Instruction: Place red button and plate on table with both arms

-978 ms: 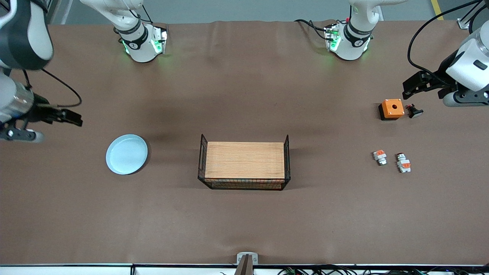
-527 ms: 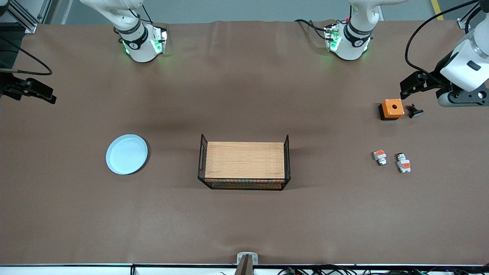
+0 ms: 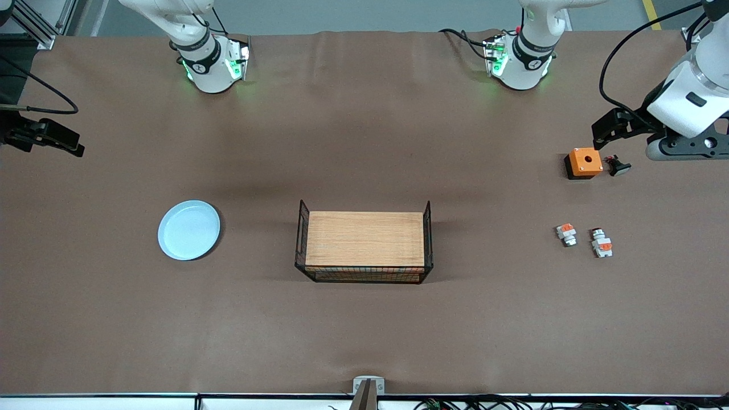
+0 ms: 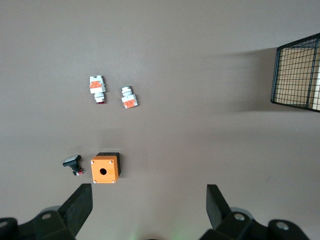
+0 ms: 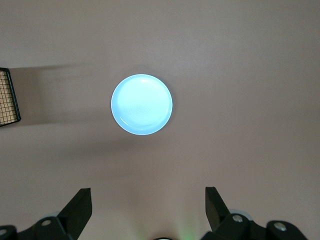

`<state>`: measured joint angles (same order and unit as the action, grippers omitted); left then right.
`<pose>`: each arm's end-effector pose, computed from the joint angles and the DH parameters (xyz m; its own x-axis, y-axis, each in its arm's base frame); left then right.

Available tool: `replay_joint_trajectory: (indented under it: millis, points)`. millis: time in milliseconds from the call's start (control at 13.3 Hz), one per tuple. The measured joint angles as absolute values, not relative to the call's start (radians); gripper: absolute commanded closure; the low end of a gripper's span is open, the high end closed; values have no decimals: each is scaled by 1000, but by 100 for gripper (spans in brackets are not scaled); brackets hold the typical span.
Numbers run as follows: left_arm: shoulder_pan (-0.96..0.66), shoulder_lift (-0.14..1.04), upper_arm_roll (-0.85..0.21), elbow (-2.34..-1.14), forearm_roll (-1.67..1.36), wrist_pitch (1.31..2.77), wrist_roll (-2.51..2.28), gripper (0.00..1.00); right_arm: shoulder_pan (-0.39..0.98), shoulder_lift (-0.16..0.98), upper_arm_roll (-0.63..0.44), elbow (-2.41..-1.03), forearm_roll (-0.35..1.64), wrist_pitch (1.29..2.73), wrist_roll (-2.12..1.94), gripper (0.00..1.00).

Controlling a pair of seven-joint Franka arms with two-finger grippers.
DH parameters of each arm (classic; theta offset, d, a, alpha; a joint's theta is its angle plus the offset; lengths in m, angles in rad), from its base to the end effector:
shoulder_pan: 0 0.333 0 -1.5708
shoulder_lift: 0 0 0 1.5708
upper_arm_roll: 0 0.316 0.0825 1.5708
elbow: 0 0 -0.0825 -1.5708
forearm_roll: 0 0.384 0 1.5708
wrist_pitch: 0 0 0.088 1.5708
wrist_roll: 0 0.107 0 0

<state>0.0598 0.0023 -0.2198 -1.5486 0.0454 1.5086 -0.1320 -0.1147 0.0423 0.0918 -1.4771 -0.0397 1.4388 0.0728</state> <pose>0.5427 -0.0823 0.6285 0.9990 -0.0252 -0.0359 -0.0270 -0.9984 -0.0500 0.5538 -0.0186 0.6338 0.9919 -0.1004 -0.0774 -0.0974 -0.9944 0.0415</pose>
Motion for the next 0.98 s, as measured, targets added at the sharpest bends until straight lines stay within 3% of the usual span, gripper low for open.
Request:
replay_joint_trajectory:
  millis: [978]
  points:
    - [129,0,-216,-1542,37,1506,-112,0,-84,45,70,-1473,-31,1442,73,0]
